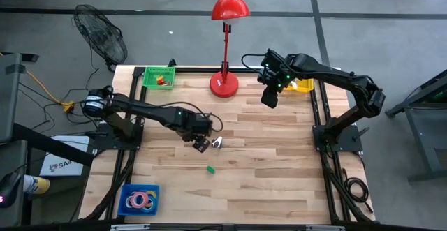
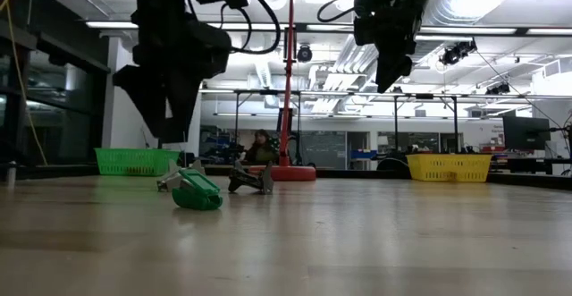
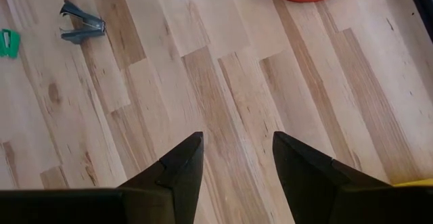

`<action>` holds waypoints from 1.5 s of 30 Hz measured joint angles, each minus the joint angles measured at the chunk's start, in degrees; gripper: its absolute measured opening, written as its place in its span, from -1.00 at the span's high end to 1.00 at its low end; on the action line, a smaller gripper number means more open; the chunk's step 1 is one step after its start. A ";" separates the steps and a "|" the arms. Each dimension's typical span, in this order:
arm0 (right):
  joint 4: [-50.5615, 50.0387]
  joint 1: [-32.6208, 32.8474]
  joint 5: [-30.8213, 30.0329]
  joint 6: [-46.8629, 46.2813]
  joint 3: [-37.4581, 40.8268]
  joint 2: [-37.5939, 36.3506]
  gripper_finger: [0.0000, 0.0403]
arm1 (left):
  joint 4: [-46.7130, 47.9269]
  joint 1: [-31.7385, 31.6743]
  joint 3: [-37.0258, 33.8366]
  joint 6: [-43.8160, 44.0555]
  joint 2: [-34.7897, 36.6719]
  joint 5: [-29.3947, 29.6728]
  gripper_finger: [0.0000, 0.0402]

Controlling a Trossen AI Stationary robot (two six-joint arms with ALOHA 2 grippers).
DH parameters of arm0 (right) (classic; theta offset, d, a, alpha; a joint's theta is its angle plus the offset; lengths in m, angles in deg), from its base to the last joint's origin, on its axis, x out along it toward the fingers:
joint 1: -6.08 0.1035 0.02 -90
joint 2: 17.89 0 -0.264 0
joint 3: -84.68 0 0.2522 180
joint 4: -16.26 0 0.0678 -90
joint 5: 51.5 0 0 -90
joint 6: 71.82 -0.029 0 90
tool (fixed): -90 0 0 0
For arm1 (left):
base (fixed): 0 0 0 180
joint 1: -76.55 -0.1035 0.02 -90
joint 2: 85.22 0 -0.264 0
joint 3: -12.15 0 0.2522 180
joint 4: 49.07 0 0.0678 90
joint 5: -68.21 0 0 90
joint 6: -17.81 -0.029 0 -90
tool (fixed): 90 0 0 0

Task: Pick and place Stapler, Stapler remover, tape
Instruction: Put the gray staple remover into the yellow basket

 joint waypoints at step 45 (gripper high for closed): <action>-1.88 -0.01 -0.38 -0.04 0.00 0.00 0.16 | -6.12 2.60 0.11 8.77 -13.19 8.00 -0.09</action>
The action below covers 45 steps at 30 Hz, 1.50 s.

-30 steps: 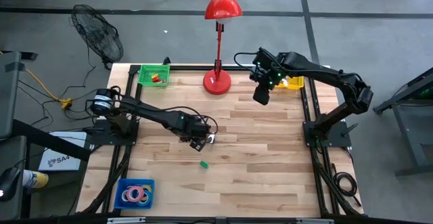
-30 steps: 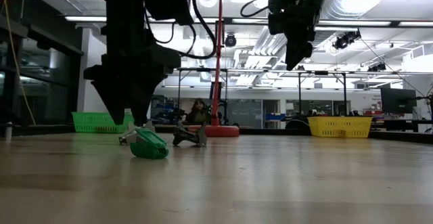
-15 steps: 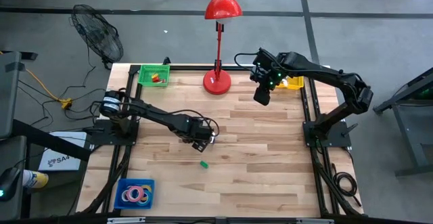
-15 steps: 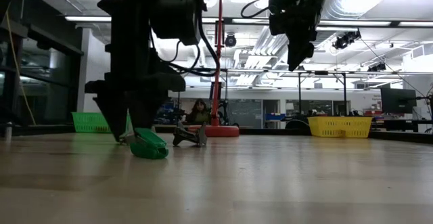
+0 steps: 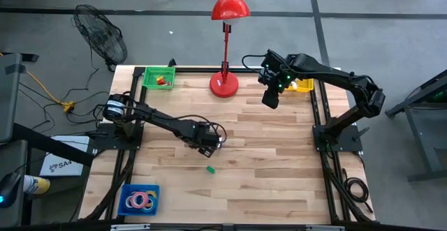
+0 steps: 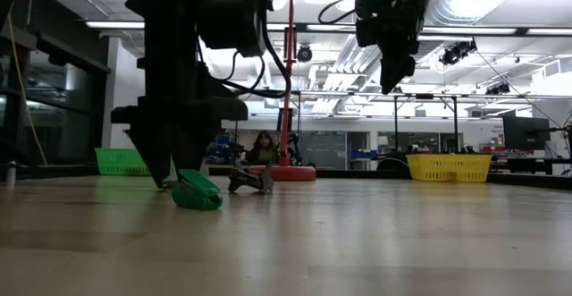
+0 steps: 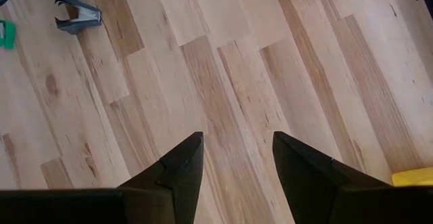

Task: Pick and place Stapler, Stapler remover, tape
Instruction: Put the gray staple remover into the yellow basket

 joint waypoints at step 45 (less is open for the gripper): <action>15.36 6.61 11.06 21.93 0.00 0.00 0.16 | -1.48 -0.11 -0.20 -34.19 14.95 18.93 0.59</action>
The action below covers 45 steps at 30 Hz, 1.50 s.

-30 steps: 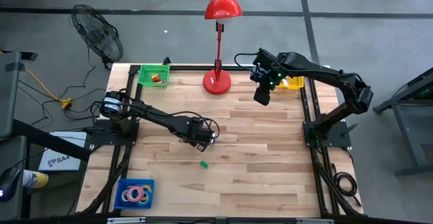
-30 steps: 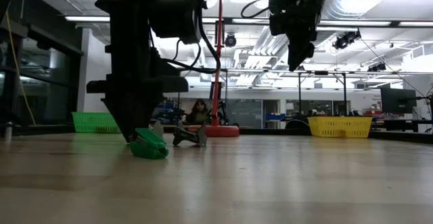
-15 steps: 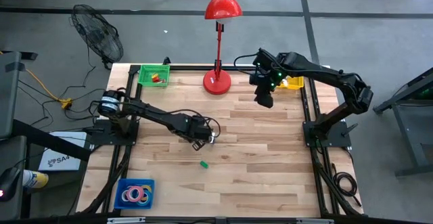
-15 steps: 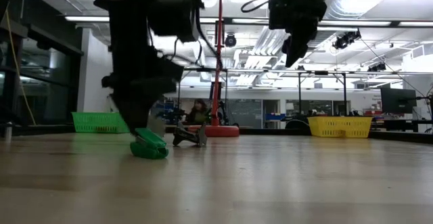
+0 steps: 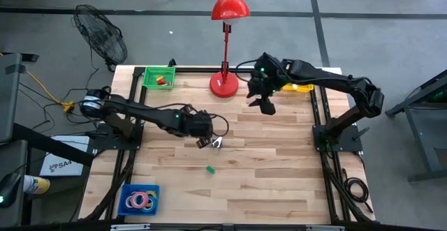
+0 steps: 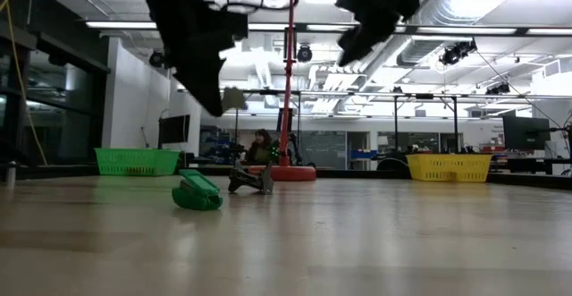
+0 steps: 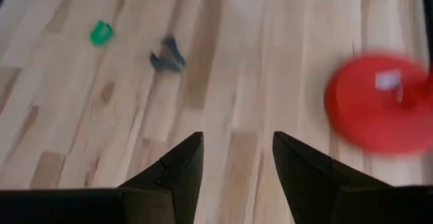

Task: Pick and place Stapler, Stapler remover, tape
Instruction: Put the gray staple remover into the yellow basket

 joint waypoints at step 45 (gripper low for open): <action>24.67 13.82 -8.40 9.29 0.00 8.38 -0.37 | -20.30 0.00 0.07 -15.78 4.02 3.80 0.59</action>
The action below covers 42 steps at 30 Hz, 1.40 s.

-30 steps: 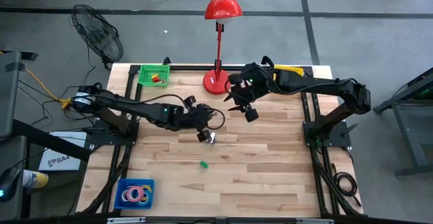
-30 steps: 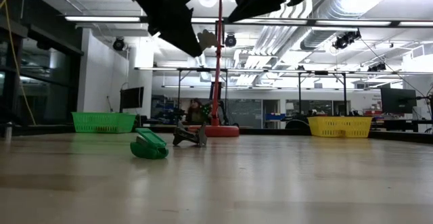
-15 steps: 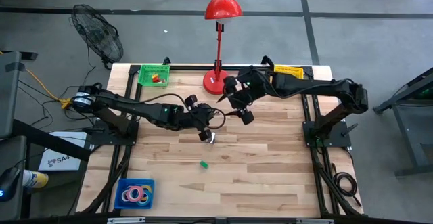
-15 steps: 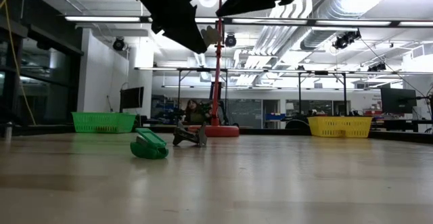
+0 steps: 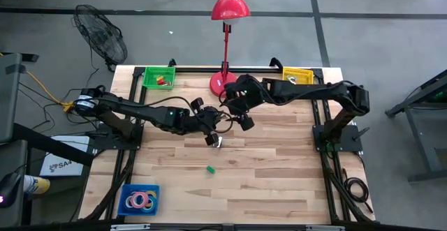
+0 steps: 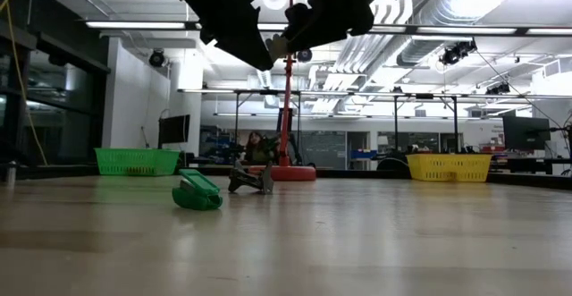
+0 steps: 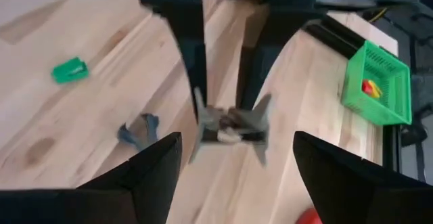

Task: Pick and place Stapler, Stapler remover, tape
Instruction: Put the gray staple remover into the yellow basket

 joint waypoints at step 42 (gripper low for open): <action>-0.33 0.31 1.78 -2.86 0.00 0.91 0.36 | 0.48 0.02 0.00 0.00 -0.01 -1.01 0.60</action>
